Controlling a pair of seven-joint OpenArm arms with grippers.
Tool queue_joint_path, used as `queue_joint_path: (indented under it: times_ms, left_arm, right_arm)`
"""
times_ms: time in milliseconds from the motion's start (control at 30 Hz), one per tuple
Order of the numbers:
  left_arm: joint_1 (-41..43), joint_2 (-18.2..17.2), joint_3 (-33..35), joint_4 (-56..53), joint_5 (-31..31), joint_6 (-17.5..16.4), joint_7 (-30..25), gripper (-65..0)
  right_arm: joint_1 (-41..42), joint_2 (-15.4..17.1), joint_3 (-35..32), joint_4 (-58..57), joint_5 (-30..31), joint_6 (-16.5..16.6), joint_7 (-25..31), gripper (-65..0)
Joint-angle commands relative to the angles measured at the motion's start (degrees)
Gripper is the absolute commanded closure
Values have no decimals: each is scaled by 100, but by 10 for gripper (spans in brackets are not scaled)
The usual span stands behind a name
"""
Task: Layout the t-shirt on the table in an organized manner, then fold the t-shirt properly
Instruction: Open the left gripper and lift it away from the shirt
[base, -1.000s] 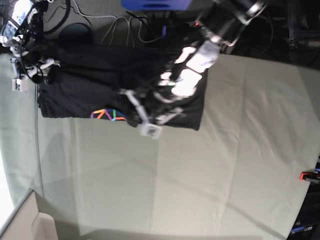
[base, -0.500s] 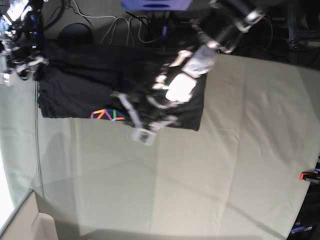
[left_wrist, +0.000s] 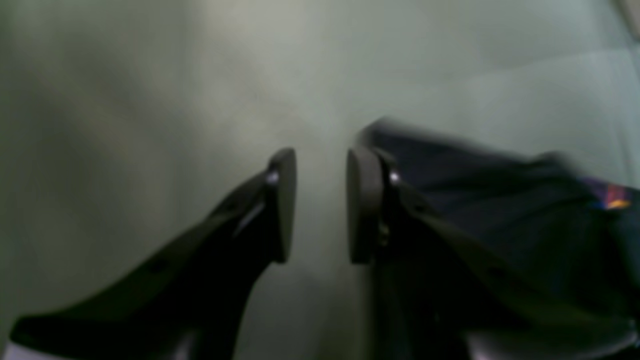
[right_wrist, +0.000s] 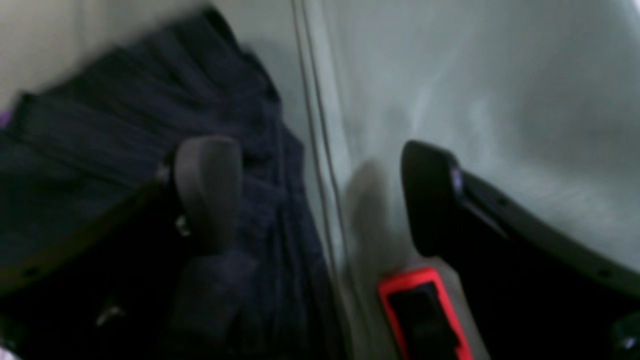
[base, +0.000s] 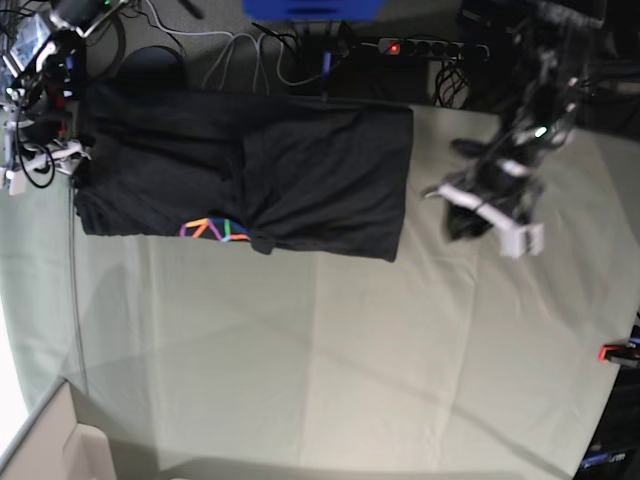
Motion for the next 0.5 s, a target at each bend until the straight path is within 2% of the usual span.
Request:
queue_joint_path:
  times_ms: [0,67,200,267,467]
  left_arm:
    - [58,-34,-304,99,-42,-50,-164,-172]
    - [278,-16,-779,91,-33,-59,-164,-172]
    - [401,-8,-1421,47,-33,-59,-164,-172]
    - [375,-8,-1570,3,-69,-59,-164,-172]
    - [243,1,-1605,-24,-69,-59,-155,-172]
  right_arm:
    - [108,164,24,-89,92,3,146,-519]
    - [170,234,15,-388,92,3,146,-520]
    - [196,164,-11,-511,110,3,146,-520]
    - [152,-21,-152,-467,110,3,146,-520]
    - [29,-258,-292,-361,127,3,146,-520]
